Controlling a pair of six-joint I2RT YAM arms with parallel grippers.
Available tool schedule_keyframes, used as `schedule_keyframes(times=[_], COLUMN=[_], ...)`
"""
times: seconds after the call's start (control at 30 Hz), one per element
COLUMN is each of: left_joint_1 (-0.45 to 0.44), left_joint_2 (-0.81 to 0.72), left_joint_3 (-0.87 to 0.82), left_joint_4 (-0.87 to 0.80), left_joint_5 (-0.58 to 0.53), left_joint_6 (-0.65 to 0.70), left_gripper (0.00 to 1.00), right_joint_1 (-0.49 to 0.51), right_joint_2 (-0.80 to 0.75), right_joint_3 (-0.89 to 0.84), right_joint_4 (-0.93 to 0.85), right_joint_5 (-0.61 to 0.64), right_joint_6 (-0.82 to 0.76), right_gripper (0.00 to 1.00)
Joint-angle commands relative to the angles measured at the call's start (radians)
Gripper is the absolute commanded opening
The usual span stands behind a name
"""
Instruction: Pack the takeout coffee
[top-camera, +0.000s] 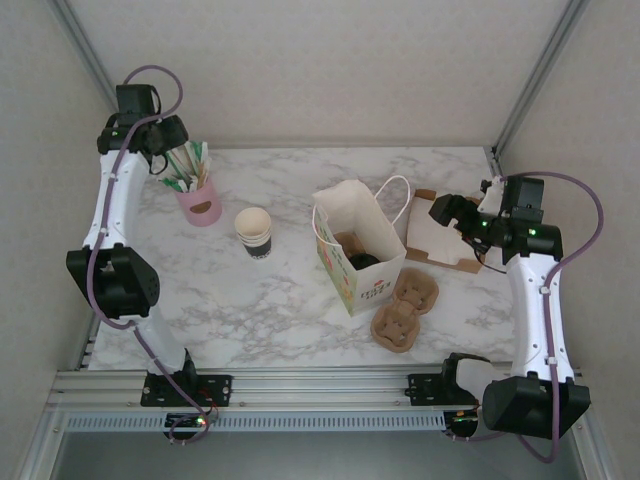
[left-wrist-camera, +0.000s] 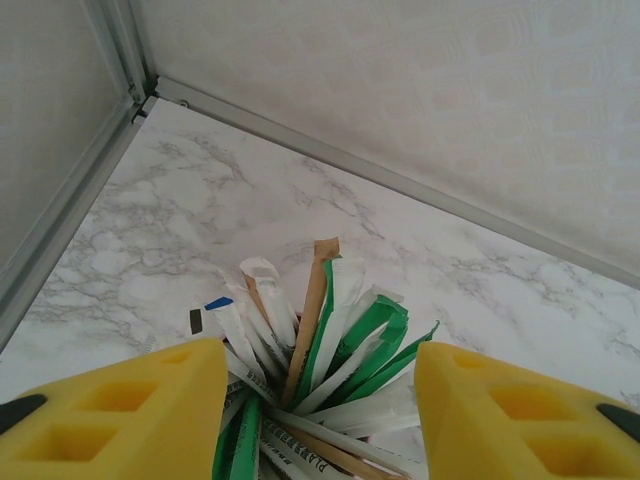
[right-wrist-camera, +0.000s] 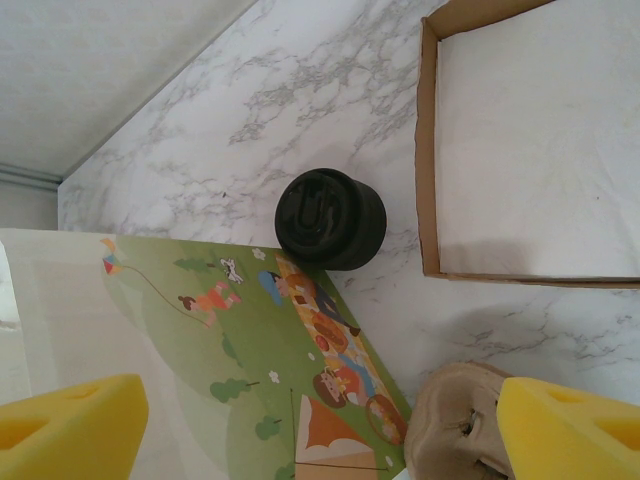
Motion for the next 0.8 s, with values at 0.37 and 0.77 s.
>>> schedule_keyframes(times=[0.37,0.77], left_joint_1=[0.016,0.008], left_joint_2=[-0.015,-0.044], left_joint_3=[-0.034,0.019], left_joint_4=[0.006,-0.023], left_joint_5=[-0.009,-0.013], left_joint_6=[-0.01,-0.011], left_gripper=[0.18,0.0], right_joint_1=[0.003,0.003], right_joint_2=[-0.005,-0.011], right_joint_3=[-0.01,-0.002], right_joint_4=[0.006,-0.004], right_joint_5=[-0.02,-0.018], right_joint_6=[-0.009,-0.012], right_gripper=[0.91,0.98])
